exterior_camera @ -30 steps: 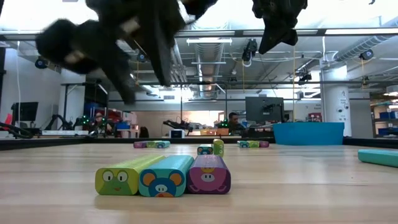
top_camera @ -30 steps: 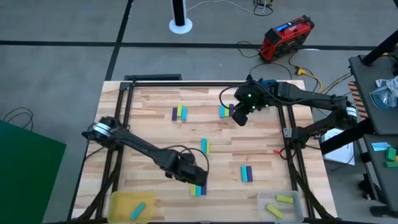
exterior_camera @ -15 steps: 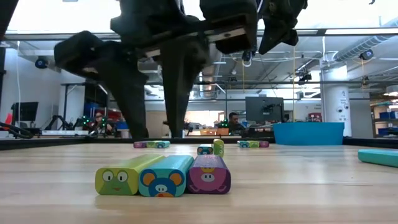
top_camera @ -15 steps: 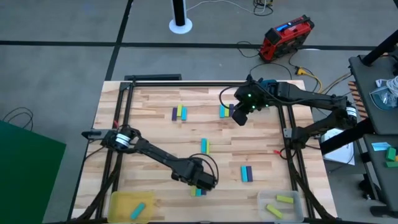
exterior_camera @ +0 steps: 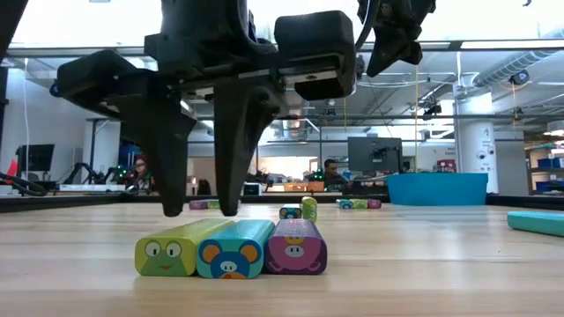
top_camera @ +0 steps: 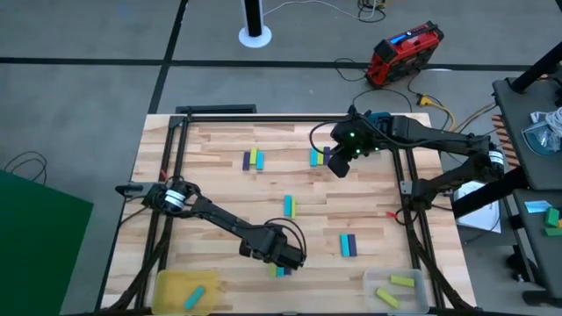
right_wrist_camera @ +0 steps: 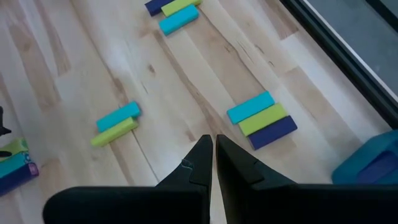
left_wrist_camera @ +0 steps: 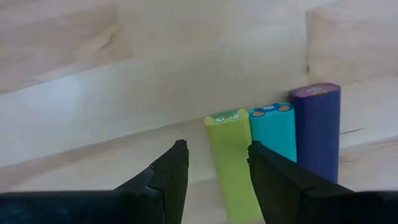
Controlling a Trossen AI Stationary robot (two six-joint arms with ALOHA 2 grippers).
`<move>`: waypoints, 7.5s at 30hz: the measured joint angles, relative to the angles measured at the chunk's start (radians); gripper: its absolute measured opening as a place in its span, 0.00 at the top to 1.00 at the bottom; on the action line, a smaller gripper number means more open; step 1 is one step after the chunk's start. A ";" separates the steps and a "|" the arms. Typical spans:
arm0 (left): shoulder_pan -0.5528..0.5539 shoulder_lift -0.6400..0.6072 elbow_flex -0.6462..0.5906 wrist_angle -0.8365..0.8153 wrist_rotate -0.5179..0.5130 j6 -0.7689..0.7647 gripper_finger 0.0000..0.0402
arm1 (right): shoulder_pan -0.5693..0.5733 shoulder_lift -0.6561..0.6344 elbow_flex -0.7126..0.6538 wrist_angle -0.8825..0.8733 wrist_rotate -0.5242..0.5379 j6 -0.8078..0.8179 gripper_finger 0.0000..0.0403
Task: Sort blocks
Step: Put the green block into the transparent bin
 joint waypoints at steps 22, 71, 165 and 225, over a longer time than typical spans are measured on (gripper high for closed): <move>-0.003 -0.004 -0.027 -0.037 0.034 0.016 0.64 | 0.000 0.000 -0.007 0.001 0.000 -0.003 0.97; -0.036 -0.003 -0.014 0.021 -0.023 -0.287 0.64 | 0.000 0.000 -0.018 0.005 0.006 -0.019 0.97; -0.058 0.001 -0.045 -0.025 -0.085 0.007 0.64 | 0.066 0.030 -0.018 0.009 -0.006 0.034 0.97; 0.032 -0.456 -0.014 0.033 -0.734 0.949 0.80 | 0.123 0.066 0.037 0.349 -0.361 0.467 0.73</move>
